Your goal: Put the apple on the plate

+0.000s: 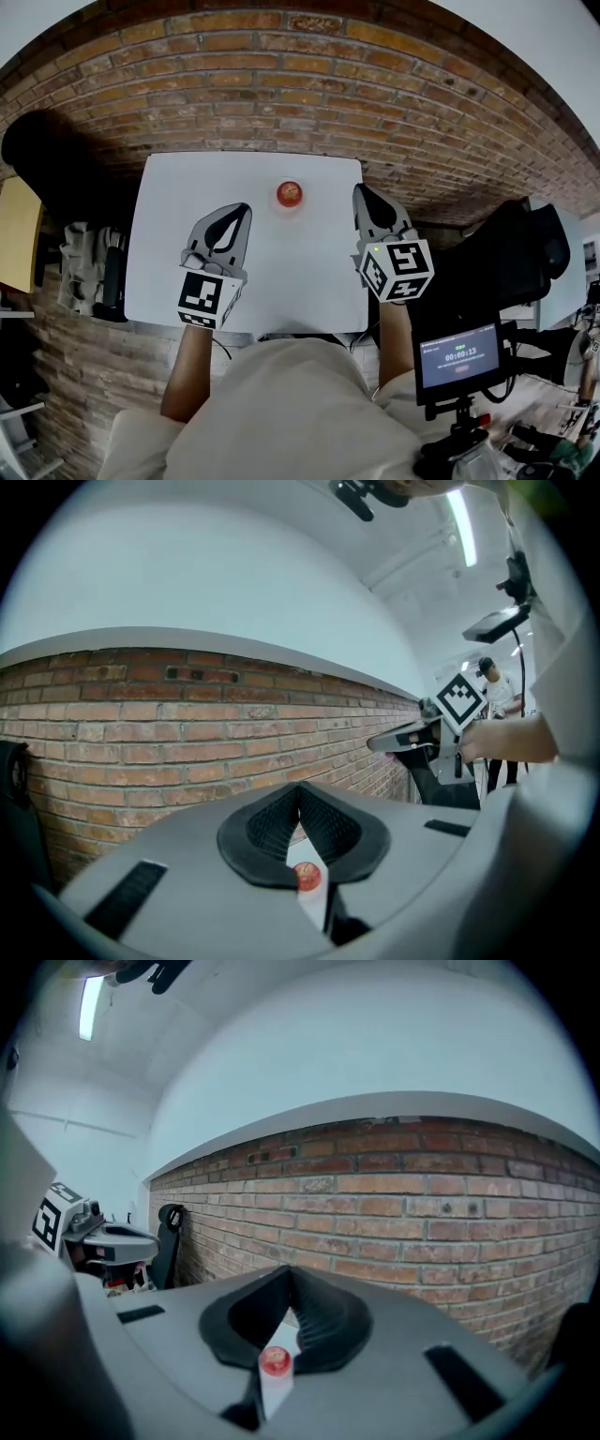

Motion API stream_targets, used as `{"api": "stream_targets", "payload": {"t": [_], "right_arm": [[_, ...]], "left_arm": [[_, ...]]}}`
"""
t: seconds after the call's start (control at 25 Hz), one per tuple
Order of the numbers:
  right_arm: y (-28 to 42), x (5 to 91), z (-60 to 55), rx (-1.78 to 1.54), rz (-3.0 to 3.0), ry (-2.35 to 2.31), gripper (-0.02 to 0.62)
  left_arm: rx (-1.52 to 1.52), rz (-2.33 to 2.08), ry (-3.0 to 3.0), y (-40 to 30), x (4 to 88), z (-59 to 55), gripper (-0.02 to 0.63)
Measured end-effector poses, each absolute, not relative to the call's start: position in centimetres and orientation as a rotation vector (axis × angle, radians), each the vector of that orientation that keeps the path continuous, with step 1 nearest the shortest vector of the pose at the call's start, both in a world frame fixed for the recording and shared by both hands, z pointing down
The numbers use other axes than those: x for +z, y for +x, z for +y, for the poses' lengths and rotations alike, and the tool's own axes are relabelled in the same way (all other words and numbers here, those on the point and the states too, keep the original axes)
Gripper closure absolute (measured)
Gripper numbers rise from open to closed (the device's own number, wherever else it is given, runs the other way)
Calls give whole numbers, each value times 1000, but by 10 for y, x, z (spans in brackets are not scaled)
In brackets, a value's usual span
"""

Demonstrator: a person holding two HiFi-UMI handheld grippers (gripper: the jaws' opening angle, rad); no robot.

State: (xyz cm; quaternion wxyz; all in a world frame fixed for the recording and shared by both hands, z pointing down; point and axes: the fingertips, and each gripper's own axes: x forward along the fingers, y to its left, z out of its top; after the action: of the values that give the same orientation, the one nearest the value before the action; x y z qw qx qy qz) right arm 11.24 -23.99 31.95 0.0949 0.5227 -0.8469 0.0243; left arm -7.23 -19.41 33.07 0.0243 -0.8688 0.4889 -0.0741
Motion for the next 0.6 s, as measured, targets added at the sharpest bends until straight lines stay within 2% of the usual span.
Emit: {"api": "stream_targets", "payload": {"t": [0.6], "right_arm": [[117,269,-216,-71,-2580,1615,592]], "left_arm": [[-117,1477,-2564,-60,294,-193,600]]}}
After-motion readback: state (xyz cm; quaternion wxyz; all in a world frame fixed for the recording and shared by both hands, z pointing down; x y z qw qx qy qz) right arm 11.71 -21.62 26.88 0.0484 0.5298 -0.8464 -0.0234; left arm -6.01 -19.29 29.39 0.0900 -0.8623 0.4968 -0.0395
